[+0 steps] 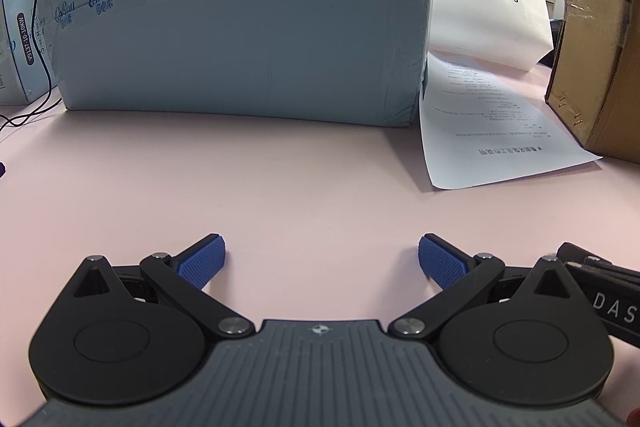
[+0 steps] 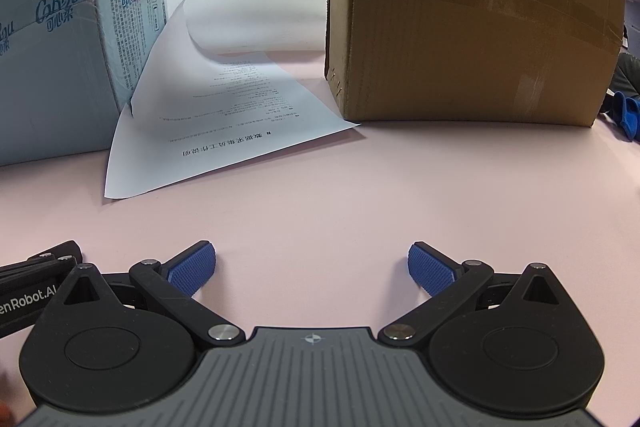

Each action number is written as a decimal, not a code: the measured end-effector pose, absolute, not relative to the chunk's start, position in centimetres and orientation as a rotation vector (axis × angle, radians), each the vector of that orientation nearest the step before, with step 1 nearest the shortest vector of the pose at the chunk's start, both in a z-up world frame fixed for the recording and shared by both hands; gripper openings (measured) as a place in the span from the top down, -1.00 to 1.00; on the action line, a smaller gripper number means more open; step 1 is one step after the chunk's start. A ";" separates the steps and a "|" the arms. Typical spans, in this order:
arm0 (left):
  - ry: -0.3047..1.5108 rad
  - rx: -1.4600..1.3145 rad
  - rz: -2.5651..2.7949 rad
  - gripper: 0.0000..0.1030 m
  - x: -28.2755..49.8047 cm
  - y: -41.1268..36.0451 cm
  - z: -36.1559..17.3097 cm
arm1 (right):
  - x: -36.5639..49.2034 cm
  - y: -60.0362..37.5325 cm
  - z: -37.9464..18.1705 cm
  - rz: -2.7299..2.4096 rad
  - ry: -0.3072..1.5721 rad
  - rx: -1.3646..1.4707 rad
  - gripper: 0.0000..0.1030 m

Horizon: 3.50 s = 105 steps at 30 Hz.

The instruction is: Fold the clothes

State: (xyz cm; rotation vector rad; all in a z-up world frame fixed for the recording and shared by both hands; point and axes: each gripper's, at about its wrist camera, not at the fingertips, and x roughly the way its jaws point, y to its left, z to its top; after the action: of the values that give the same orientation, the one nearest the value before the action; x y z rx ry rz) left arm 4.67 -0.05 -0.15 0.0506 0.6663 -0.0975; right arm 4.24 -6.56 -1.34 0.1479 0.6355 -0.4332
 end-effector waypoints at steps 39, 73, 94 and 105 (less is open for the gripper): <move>0.667 0.050 -0.097 -1.00 4.7 0.0 -0.2 | 4.8 -5.4 -1.9 -0.430 0.633 0.156 -1.00; 0.667 0.049 -0.095 -1.00 4.7 0.0 -0.2 | 4.7 -5.6 -1.7 -0.431 0.634 0.153 -1.00; 0.666 0.046 -0.096 -1.00 4.7 0.2 -0.1 | 4.7 -5.8 -1.7 -0.430 0.634 0.155 -1.00; 0.666 0.046 -0.096 -1.00 4.7 0.1 -0.2 | 4.7 -5.8 -1.7 -0.430 0.634 0.154 -1.00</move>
State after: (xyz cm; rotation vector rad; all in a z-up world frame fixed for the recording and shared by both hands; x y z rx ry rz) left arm 4.67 0.15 -0.16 0.0464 0.6658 -0.0962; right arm 4.67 -5.83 -1.75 0.1544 0.6336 -0.4300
